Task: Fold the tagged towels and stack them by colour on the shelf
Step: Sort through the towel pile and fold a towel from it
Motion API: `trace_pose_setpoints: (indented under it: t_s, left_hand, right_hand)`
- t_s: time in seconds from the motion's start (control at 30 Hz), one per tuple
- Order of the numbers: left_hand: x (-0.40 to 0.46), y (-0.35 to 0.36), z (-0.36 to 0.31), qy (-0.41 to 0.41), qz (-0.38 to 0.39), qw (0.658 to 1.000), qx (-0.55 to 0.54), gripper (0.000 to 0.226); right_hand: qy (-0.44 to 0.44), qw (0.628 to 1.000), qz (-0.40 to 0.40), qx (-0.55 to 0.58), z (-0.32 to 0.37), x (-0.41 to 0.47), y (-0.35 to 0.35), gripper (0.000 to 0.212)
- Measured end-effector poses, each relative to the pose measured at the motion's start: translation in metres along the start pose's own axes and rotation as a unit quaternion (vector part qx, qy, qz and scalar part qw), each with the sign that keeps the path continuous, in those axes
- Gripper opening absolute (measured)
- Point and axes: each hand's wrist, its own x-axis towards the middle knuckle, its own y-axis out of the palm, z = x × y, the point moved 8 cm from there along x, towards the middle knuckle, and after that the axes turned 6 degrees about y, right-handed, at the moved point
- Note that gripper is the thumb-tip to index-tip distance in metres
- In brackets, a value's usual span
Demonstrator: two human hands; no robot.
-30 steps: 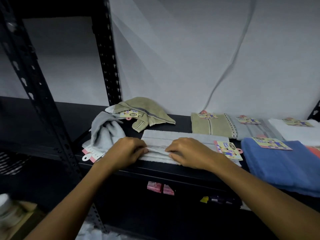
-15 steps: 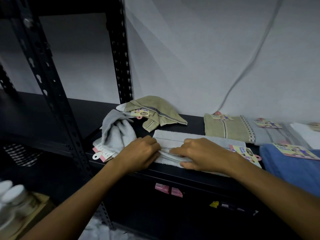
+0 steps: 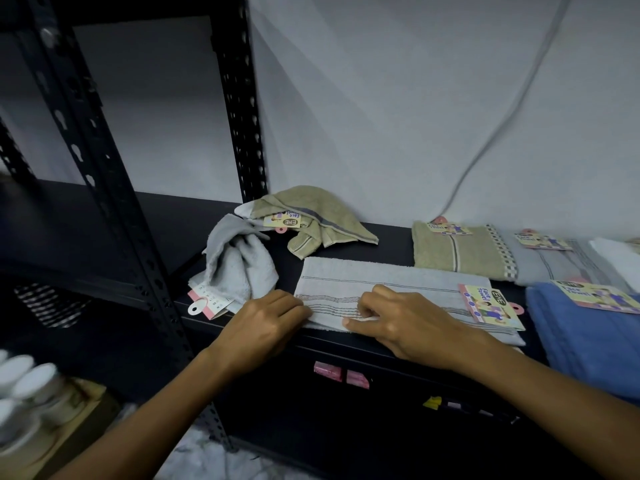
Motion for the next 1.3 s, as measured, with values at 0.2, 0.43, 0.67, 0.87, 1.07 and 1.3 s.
trace_pose_setpoints:
  t_s: [0.2, 0.43, 0.67, 0.87, 1.07, 1.3]
  left_hand:
    - [-0.011, 0.000, -0.001, -0.009, 0.017, 0.999, -0.034, 0.035]
    - [-0.022, -0.001, 0.004, -0.050, -0.001, 0.996, -0.071, 0.038]
    - [-0.022, -0.011, 0.007, -0.150, -0.034, 0.986, -0.059, 0.034]
    - [0.030, 0.000, -0.017, -0.126, -0.020, 0.987, -0.094, 0.030]
    - [0.037, 0.020, -0.013, -0.116, 0.025, 0.986, -0.118, 0.037]
    - [0.033, 0.014, 0.002, -0.167, -0.009, 0.980, -0.111, 0.035]
  right_hand:
    - [-0.004, 1.000, 0.012, -0.012, 0.003, -0.001, 0.002, 0.061]
    - [0.007, 0.999, 0.043, 0.000, 0.002, -0.002, 0.005, 0.067]
    - [0.015, 0.998, 0.053, -0.008, 0.004, -0.005, 0.005, 0.056]
    - [0.073, 0.996, 0.030, 0.039, -0.002, -0.012, -0.006, 0.037]
    - [0.153, 0.986, 0.064, 0.001, -0.032, -0.039, -0.017, 0.031]
    - [0.156, 0.979, 0.127, -0.021, -0.051, -0.070, -0.019, 0.029]
